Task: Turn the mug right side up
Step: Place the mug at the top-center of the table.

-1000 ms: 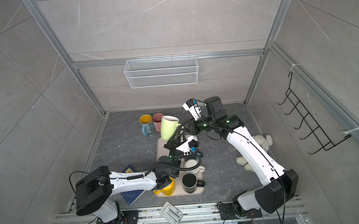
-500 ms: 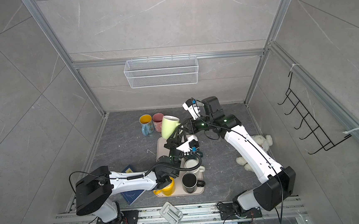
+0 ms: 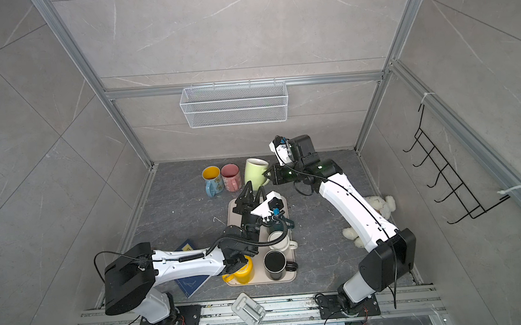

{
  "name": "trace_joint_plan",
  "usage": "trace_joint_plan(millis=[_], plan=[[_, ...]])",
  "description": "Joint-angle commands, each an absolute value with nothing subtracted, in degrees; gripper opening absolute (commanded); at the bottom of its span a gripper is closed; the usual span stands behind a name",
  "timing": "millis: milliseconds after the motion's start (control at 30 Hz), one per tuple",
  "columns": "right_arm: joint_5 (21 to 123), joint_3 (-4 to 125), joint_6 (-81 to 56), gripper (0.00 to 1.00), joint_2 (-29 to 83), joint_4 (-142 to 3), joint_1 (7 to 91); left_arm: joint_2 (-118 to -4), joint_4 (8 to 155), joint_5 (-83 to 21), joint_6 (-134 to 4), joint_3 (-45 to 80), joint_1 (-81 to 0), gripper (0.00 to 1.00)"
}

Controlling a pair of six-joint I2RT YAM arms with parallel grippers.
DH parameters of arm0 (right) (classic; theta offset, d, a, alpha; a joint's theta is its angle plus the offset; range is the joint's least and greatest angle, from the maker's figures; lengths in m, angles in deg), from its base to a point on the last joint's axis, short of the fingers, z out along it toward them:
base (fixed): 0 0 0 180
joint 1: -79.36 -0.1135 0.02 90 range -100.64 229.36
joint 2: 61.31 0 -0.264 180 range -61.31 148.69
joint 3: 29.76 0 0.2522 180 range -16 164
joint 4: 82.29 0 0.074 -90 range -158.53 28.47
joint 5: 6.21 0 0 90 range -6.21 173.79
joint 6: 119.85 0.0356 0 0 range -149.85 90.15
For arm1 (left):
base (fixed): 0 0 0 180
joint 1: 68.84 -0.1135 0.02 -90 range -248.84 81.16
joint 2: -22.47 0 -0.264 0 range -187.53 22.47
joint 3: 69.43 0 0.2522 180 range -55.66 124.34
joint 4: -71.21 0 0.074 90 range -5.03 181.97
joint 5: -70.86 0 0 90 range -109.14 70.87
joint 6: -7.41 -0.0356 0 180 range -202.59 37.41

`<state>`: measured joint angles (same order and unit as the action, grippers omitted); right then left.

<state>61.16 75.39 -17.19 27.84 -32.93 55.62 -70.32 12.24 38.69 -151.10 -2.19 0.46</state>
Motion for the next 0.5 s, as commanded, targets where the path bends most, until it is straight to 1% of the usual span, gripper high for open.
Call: trace_joint_plan(millis=[0, 67, 100, 133, 200, 233, 267, 367, 467], plan=[[63.8, 79.0, -16.0, 0.0, 29.0, -38.7, 55.5, -64.9, 18.2, 43.8, -142.9, 1.7, -1.6, 0.53], [64.6, 80.1, -16.1, 0.0, 30.2, -37.8, 55.3, -60.8, 36.1, 43.9, -129.1, 3.0, -3.8, 0.54], [65.3, 80.5, -16.2, 0.0, 30.8, -37.5, 55.1, -58.1, 49.3, 42.6, -118.4, 4.6, -5.4, 0.55], [66.3, 81.0, -16.4, 0.0, 31.4, -37.1, 54.8, -55.7, 62.4, 39.9, -106.9, 6.3, -7.5, 0.55], [68.1, 81.7, -16.9, 0.0, 32.8, -36.5, 54.2, -51.0, 79.2, 32.7, -89.3, 8.3, -12.3, 0.55], [69.0, 82.0, -16.9, 0.0, 33.5, -36.2, 53.9, -48.7, 82.1, 29.9, -84.1, 7.9, -14.4, 0.55], [69.7, 82.2, -16.9, 0.0, 34.1, -36.2, 53.6, -46.9, 82.8, 28.3, -81.7, 6.8, -15.9, 0.54], [72.8, 83.0, -17.4, 0.0, 36.3, -36.2, 52.3, -42.4, 83.3, 26.0, -78.3, 4.2, -18.1, 0.55], [77.0, 84.8, -18.1, 0.0, 39.0, -35.6, 50.7, -40.5, 88.7, 21.9, -73.1, 4.5, -20.7, 0.55]])
